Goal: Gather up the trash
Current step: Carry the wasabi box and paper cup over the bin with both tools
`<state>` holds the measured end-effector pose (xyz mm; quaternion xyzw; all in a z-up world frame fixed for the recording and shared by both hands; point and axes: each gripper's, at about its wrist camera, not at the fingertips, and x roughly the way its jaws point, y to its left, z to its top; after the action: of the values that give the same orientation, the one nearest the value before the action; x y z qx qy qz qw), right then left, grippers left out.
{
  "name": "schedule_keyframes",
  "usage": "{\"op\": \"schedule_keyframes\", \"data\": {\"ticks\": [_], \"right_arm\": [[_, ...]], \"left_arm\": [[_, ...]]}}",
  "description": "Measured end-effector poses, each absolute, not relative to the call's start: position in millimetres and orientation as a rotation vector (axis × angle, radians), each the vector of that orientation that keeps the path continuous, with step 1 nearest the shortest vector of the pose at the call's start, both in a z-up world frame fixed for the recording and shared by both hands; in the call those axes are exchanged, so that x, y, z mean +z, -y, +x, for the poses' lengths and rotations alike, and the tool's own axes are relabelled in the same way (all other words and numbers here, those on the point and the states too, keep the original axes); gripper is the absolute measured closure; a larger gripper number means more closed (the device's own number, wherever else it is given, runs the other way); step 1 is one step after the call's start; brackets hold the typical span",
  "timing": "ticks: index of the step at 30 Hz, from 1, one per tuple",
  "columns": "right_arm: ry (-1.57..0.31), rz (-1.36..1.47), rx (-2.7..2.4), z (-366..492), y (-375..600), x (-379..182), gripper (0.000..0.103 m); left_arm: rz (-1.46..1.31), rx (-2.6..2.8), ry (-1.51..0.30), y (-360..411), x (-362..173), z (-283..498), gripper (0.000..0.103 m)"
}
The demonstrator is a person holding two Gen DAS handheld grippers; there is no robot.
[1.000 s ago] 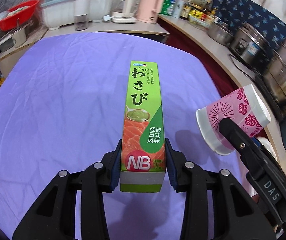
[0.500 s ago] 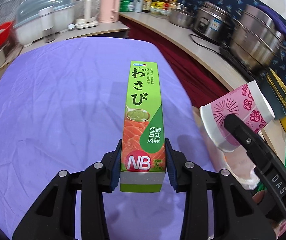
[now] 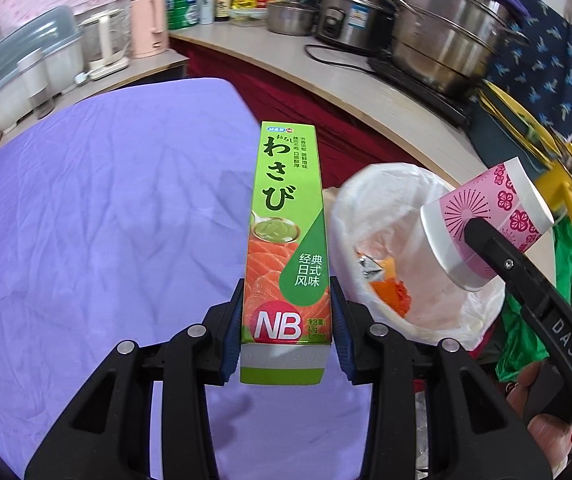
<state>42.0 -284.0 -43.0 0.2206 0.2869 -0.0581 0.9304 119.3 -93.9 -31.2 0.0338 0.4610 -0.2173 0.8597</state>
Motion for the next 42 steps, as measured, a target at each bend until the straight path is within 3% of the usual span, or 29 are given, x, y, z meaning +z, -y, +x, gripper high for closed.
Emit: {"op": "schedule_keyframes", "data": {"ticks": [21,42], "right_arm": [[-0.580,0.548,-0.236,3,347,-73,0.046],[-0.597,0.583,-0.248,8,362,-90,0.046]], "left_arm": [[0.191,-0.585,-0.981,182,-40,91,0.066],[0.223,-0.579,-1.028,208,-62,94,0.066]]}}
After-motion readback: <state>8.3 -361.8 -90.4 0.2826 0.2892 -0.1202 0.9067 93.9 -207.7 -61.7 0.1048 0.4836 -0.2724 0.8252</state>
